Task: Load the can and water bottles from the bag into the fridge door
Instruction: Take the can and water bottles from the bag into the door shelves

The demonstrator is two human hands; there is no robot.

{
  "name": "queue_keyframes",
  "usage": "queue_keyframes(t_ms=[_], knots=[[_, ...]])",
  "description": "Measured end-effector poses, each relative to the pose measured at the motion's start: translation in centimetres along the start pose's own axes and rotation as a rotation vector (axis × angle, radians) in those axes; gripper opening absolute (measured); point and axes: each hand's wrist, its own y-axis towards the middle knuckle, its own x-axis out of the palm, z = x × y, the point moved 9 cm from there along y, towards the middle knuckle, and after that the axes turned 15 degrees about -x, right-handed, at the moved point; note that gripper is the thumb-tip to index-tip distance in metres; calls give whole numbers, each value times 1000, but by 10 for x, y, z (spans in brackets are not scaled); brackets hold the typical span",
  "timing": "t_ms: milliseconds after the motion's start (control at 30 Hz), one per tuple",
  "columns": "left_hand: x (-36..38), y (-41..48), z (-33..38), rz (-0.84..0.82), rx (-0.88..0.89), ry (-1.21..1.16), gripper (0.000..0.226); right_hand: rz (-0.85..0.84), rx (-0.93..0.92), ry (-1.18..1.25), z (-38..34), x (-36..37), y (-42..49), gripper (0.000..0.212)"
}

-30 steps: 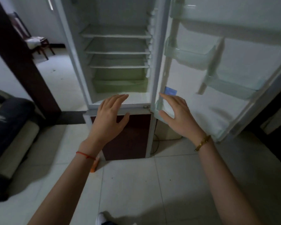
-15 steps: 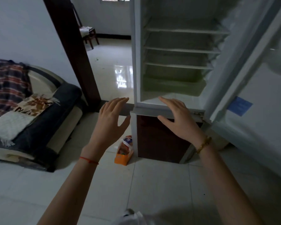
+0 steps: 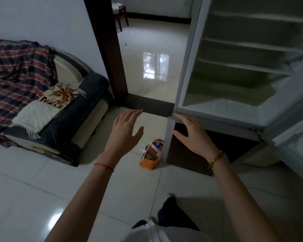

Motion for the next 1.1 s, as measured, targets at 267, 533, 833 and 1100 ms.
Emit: queue_keyframes(t_ms=[267,533,833,1100], knots=[[66,68,-50,-152,-142,14,53,-164,90,106,59,73,59,59],[133,144,-84,-265,-282,26,50,-392,163,184,124,148,125,55],[222,191,-149,-374,-739,-327,42,-558,434,343,197,239,165,38],[345,193,-228,-558,-1022,-364,43,-688,529,360,275,350,172,34]])
